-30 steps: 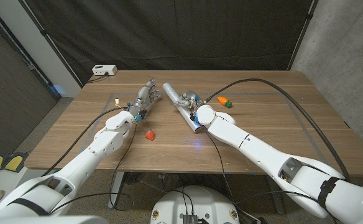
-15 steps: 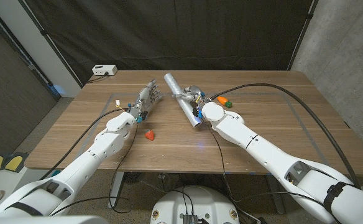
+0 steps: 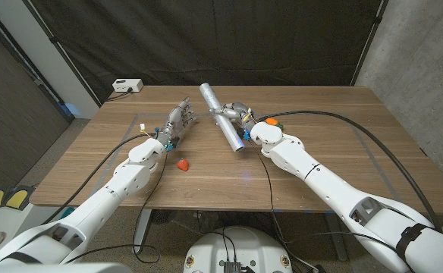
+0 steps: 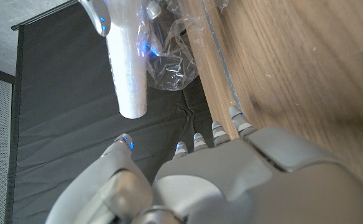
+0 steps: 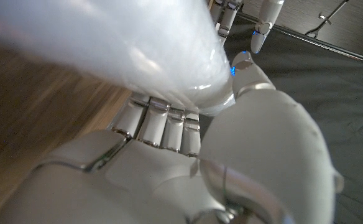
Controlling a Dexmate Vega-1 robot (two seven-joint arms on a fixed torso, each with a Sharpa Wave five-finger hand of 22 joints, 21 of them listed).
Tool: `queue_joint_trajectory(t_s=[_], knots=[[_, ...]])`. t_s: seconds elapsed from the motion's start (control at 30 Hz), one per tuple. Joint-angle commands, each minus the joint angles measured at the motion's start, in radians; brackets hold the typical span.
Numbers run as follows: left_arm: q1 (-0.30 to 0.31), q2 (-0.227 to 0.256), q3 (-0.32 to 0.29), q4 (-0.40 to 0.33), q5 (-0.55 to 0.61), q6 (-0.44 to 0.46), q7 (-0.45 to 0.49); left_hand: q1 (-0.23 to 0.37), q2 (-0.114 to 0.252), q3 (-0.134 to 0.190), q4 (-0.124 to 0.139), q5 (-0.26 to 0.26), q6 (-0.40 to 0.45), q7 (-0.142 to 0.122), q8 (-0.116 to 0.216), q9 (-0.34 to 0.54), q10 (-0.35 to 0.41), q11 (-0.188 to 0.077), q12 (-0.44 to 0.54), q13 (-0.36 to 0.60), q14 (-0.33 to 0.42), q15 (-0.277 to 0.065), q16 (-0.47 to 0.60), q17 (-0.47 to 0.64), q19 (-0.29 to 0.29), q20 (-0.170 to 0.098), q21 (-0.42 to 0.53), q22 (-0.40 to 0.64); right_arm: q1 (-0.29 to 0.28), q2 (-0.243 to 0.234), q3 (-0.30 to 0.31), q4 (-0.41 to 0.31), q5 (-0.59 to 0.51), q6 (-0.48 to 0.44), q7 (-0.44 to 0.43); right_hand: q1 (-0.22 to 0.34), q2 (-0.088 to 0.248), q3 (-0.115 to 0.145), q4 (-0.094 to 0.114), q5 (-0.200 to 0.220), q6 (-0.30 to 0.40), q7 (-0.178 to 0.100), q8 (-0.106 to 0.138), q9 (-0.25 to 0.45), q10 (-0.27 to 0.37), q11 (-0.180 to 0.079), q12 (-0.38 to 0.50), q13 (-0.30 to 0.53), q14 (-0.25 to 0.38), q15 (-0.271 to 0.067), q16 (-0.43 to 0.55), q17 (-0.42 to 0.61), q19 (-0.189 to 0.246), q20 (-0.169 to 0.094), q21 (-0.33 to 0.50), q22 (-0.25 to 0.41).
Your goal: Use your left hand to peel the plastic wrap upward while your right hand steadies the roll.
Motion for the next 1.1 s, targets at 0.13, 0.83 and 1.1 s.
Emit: queue_joint_trajectory(t_s=[0.13,0.83,1.1], knots=[[0.005,0.023,0.007,-0.030,0.036,-0.009,0.015,0.031,-0.024,-0.003,-0.029,-0.006,-0.030,0.000,-0.003,0.005,0.005,-0.005,-0.001,0.005,0.003,-0.006,-0.002,0.002,-0.019,0.005,-0.005,0.001,-0.013,0.020,0.049,0.041,0.157,0.097,0.087,0.176,0.163,0.073,-0.008,0.011,0.155,-0.148,-0.003,0.004,0.158,-0.156,0.000,0.003,0.209,-0.224,0.012,-0.004,0.020,-0.137,-0.007,0.008],[-0.005,0.005,0.011,0.002,0.034,-0.066,-0.028,0.084,-0.094,-0.024,-0.080,-0.011,-0.012,0.028,0.010,0.007,0.058,0.000,0.017,0.008,0.037,-0.015,0.008,0.004,0.003,0.018,-0.010,0.006,-0.006,0.071,0.095,0.114,0.292,0.161,0.149,0.186,0.158,0.084,-0.011,0.014,0.154,-0.146,-0.009,0.012,0.157,-0.160,-0.004,0.010,0.206,-0.224,0.024,-0.020,0.043,-0.137,-0.033,0.032],[-0.016,-0.023,0.004,0.055,0.007,-0.137,-0.093,0.129,-0.144,-0.043,-0.117,-0.005,0.043,0.049,0.029,0.011,0.126,0.022,0.038,0.012,0.080,-0.011,0.019,0.005,0.031,0.039,-0.011,0.008,0.002,0.099,0.113,0.154,0.339,0.174,0.167,0.189,0.156,0.088,-0.011,0.015,0.154,-0.147,-0.012,0.012,0.155,-0.159,-0.007,0.010,0.202,-0.225,0.025,-0.029,0.046,-0.137,-0.045,0.042]])
